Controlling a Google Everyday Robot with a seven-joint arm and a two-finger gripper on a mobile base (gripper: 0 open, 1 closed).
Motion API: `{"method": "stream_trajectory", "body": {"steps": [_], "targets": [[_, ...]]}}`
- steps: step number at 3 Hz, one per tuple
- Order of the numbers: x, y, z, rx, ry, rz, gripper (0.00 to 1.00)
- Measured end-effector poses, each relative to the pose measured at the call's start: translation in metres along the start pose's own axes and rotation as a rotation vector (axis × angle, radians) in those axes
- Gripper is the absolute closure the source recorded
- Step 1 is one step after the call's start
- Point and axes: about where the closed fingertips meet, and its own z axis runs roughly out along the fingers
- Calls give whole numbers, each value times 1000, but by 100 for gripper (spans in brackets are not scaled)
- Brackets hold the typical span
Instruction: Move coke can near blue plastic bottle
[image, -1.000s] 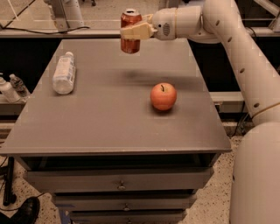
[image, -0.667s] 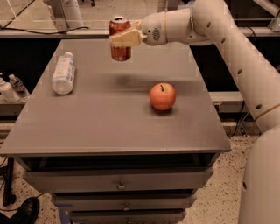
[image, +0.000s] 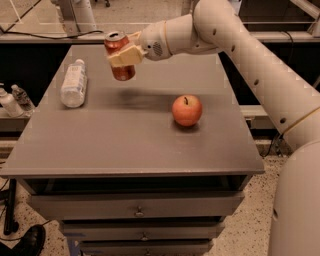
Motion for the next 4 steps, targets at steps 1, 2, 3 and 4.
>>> {"method": "stream_trajectory", "body": {"steps": [1,2,3,4], "targets": [[5,-1,22,0,7,-23,100],[6,1,40,-6,-8,-30,100],[9,11,57,-28,-24,-14,100],[10,22,69,-57,-38,0,100]]}}
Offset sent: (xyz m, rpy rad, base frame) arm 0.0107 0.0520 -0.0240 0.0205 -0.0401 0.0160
